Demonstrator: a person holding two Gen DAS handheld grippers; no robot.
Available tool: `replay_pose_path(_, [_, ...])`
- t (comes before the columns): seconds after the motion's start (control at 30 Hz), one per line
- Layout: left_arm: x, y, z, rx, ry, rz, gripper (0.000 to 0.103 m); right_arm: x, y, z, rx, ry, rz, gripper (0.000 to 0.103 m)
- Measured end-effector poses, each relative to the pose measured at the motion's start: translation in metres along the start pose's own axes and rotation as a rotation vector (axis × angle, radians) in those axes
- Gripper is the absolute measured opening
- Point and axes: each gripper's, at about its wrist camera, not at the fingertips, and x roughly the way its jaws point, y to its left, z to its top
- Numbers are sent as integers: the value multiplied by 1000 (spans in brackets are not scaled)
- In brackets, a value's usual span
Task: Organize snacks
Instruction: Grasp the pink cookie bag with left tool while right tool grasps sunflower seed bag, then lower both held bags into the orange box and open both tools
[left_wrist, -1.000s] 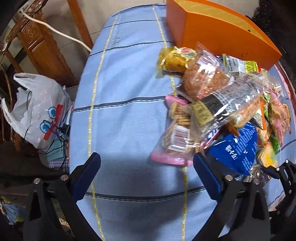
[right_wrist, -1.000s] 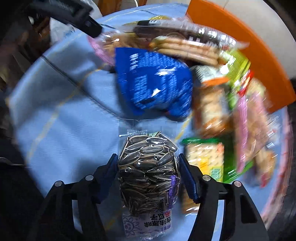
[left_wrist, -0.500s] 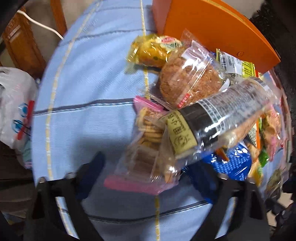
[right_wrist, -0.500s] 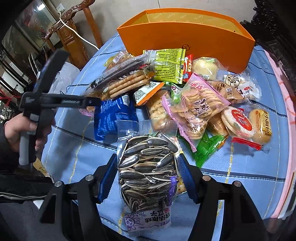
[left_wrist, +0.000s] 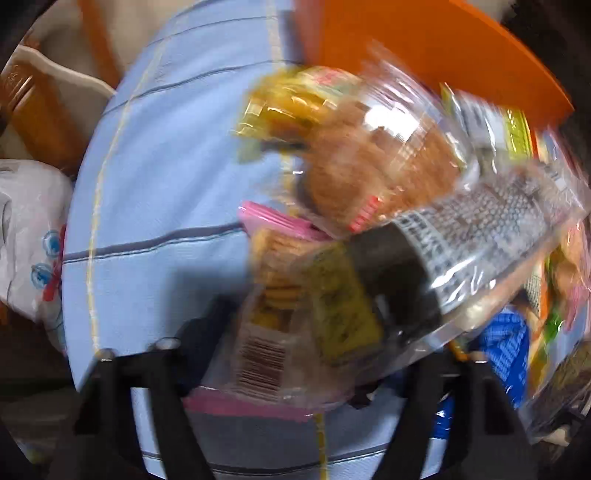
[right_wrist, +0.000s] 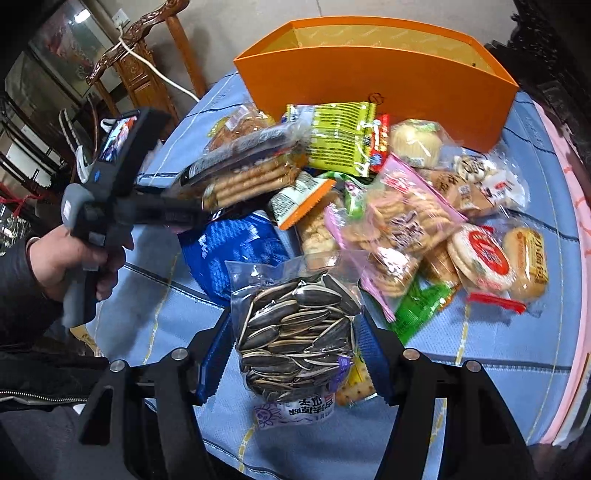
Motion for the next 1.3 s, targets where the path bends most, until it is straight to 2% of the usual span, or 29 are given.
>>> replay_pose_path(0.13, [4, 1, -11, 14, 18, 14, 40, -1, 0, 4, -8, -2, 7, 65])
replay_pose_path(0.37, [-15, -4, -46, 23, 15, -31, 39, -10, -9, 8, 12, -26, 14, 64])
replay_pose_path(0.47, [-35, -1, -50, 6, 1, -87, 39, -15, -12, 13, 22, -38, 33, 64])
replay_pose_path(0.53, [-59, 3, -48, -9, -44, -145, 39, -17, -13, 16, 24, -43, 39, 64])
replay_pose_path(0.67, [-91, 21, -18, -10, -115, -161, 39, -20, -13, 24, 18, -55, 45, 64])
replay_pose_path(0.73, [-109, 18, -29, -7, -152, -172, 39, -24, -12, 28, 13, -71, 50, 64])
replay_pose_path(0.87, [-142, 16, -29, 13, -197, -183, 39, -39, -16, 37, 16, -109, 65, 64])
replay_pose_path(1.07, [-180, 2, 4, 50, -254, -209, 39, -78, -33, 62, 29, -211, 66, 65])
replay_pose_path(1.3, [-200, -43, 84, 108, -358, -220, 40, -130, -69, 131, 25, -367, 0, 65])
